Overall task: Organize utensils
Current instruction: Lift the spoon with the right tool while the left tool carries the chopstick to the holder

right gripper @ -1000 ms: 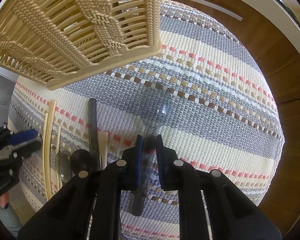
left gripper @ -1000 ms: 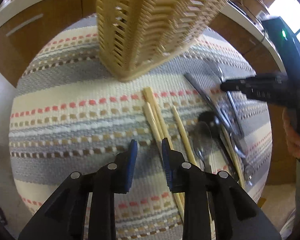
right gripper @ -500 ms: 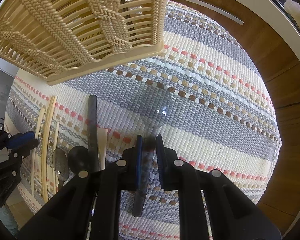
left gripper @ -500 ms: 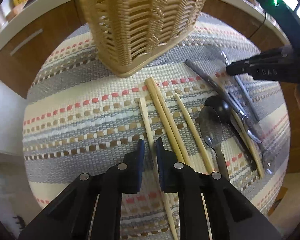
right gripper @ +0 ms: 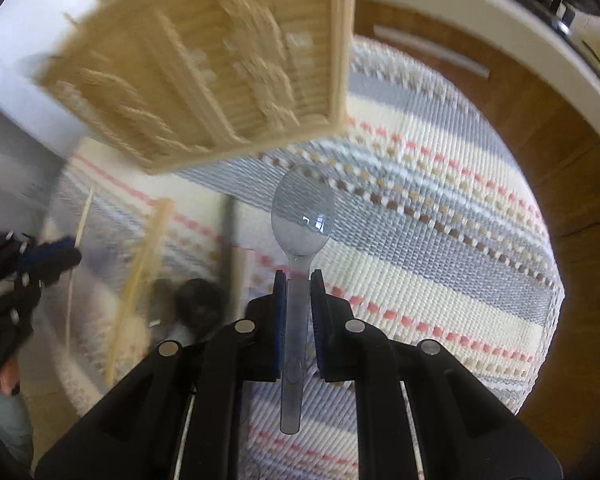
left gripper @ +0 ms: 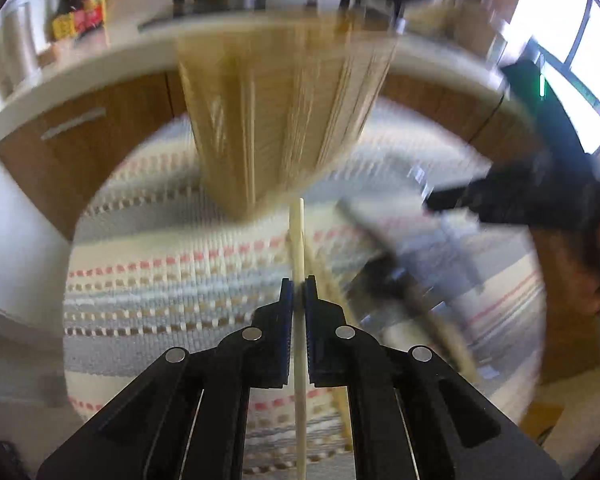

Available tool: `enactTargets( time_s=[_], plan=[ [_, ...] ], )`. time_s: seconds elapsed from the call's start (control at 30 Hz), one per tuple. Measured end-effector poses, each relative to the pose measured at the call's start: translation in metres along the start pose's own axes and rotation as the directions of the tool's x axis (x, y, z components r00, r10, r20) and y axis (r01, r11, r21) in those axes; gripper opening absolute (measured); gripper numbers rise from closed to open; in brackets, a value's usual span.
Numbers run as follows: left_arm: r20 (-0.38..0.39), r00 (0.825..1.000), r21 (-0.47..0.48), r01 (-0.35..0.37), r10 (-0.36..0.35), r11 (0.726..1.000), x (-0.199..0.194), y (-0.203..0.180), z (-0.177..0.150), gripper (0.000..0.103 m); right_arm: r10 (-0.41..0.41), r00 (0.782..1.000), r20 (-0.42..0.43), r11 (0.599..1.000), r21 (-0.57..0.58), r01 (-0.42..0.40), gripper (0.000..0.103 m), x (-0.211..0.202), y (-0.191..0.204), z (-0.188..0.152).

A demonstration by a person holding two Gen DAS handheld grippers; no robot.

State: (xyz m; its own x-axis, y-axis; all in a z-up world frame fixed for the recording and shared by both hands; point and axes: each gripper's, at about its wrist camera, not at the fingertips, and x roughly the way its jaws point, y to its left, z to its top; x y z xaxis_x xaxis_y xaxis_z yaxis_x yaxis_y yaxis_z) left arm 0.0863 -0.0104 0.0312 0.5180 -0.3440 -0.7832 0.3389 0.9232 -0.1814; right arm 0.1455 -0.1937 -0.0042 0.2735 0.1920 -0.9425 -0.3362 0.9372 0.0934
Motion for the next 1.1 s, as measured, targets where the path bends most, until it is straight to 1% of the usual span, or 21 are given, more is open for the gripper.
enactTargets(
  time_s=[0.1, 0.17, 0.2, 0.23, 0.3, 0.33, 0.37, 0.4, 0.43, 0.47, 0.5, 0.57, 0.63, 0.67, 0.77, 0.8, 0.83, 0.9, 0.97, 1.07, 1.1],
  plan=[
    [0.121, 0.992, -0.015, 0.038, -0.036, 0.999, -0.037, -0.004, 0.015, 0.003, 0.047, 0.993, 0.111, 0.999, -0.032, -0.044, 0.01, -0.042, 0.007, -0.005],
    [0.227, 0.971, -0.016, 0.075, -0.07, 0.997, -0.067, -0.008, 0.029, 0.003, 0.08, 0.975, 0.206, 0.996, -0.052, -0.071, 0.01, -0.077, 0.012, -0.004],
    [0.26, 0.963, -0.016, 0.08, -0.073, 0.997, -0.075, -0.011, 0.035, 0.004, 0.085, 0.967, 0.242, 0.996, -0.059, -0.073, 0.01, -0.089, 0.012, -0.003],
    [0.31, 0.948, -0.021, 0.085, -0.074, 0.996, -0.087, -0.012, 0.044, 0.004, 0.09, 0.952, 0.293, 0.995, -0.068, -0.074, 0.01, -0.107, 0.015, 0.0],
    [0.385, 0.92, -0.037, 0.095, -0.074, 0.995, -0.1, -0.014, 0.061, 0.004, 0.114, 0.92, 0.375, 0.993, -0.073, -0.093, 0.01, -0.134, 0.015, 0.006],
    [0.435, 0.898, -0.042, 0.091, -0.064, 0.995, -0.11, -0.014, 0.07, 0.004, 0.125, 0.899, 0.419, 0.992, -0.072, -0.104, 0.01, -0.148, 0.015, 0.011],
    [0.476, 0.878, -0.043, 0.08, -0.05, 0.996, -0.116, -0.015, 0.078, 0.004, 0.122, 0.876, 0.466, 0.992, -0.07, -0.101, 0.01, -0.161, 0.014, 0.018],
    [0.509, 0.86, -0.046, 0.073, -0.039, 0.996, -0.12, -0.016, 0.084, 0.004, 0.114, 0.858, 0.5, 0.993, -0.07, -0.091, 0.01, -0.17, 0.012, 0.022],
    [0.538, 0.842, -0.051, 0.079, -0.039, 0.996, -0.123, -0.015, 0.093, 0.004, 0.106, 0.837, 0.537, 0.994, -0.068, -0.083, 0.01, -0.178, 0.013, 0.028],
    [0.562, 0.826, -0.061, 0.088, -0.038, 0.994, -0.123, -0.012, 0.101, 0.004, 0.104, 0.822, 0.559, 0.995, -0.065, -0.082, 0.01, -0.184, 0.013, 0.032],
    [0.583, 0.812, -0.071, 0.077, -0.021, 0.995, -0.122, -0.011, 0.107, 0.004, 0.099, 0.804, 0.587, 0.995, -0.059, -0.08, 0.01, -0.189, 0.014, 0.039],
    [0.627, 0.779, -0.076, 0.057, 0.003, 0.995, -0.124, -0.009, 0.116, 0.004, 0.074, 0.777, 0.625, 0.997, -0.043, -0.061, 0.01, -0.195, 0.015, 0.049],
    [0.668, 0.743, -0.1, 0.036, 0.04, 0.994, -0.122, -0.006, 0.125, 0.004, 0.028, 0.736, 0.676, 1.0, -0.025, -0.014, 0.01, -0.196, 0.008, 0.062],
    [0.687, 0.724, -0.112, 0.032, 0.054, 0.993, -0.121, -0.002, 0.128, 0.004, -0.011, 0.706, 0.708, 1.0, -0.008, 0.025, 0.01, -0.197, 0.009, 0.069],
    [0.734, 0.674, -0.132, 0.024, 0.082, 0.991, -0.114, 0.01, 0.135, 0.004, -0.089, 0.646, 0.758, 0.995, 0.042, 0.089, 0.01, -0.193, 0.007, 0.083],
    [0.745, 0.662, -0.137, 0.026, 0.086, 0.99, -0.108, 0.016, 0.136, 0.004, -0.1, 0.634, 0.767, 0.994, 0.046, 0.101, 0.01, -0.189, 0.005, 0.089],
    [0.75, 0.655, -0.142, 0.027, 0.09, 0.989, -0.106, 0.02, 0.135, 0.004, -0.1, 0.621, 0.777, 0.994, 0.045, 0.104, 0.01, -0.182, 0.005, 0.095],
    [0.756, 0.644, -0.167, 0.016, 0.117, 0.986, -0.094, 0.027, 0.134, 0.004, -0.098, 0.61, 0.786, 0.994, 0.042, 0.105, 0.01, -0.167, 0.003, 0.106],
    [0.757, 0.64, -0.18, 0.012, 0.131, 0.984, -0.083, 0.032, 0.131, 0.004, -0.095, 0.606, 0.789, 0.994, 0.042, 0.101, 0.01, -0.151, 0.0, 0.112],
    [0.754, 0.638, -0.187, -0.017, 0.155, 0.982, -0.067, 0.036, 0.127, 0.004, -0.077, 0.617, 0.783, 0.996, 0.032, 0.083, 0.01, -0.125, -0.002, 0.119],
    [0.757, 0.632, -0.186, -0.035, 0.166, 0.982, -0.062, 0.034, 0.125, 0.004, -0.067, 0.624, 0.779, 0.997, 0.029, 0.07, 0.01, -0.117, -0.004, 0.119]
  ],
)
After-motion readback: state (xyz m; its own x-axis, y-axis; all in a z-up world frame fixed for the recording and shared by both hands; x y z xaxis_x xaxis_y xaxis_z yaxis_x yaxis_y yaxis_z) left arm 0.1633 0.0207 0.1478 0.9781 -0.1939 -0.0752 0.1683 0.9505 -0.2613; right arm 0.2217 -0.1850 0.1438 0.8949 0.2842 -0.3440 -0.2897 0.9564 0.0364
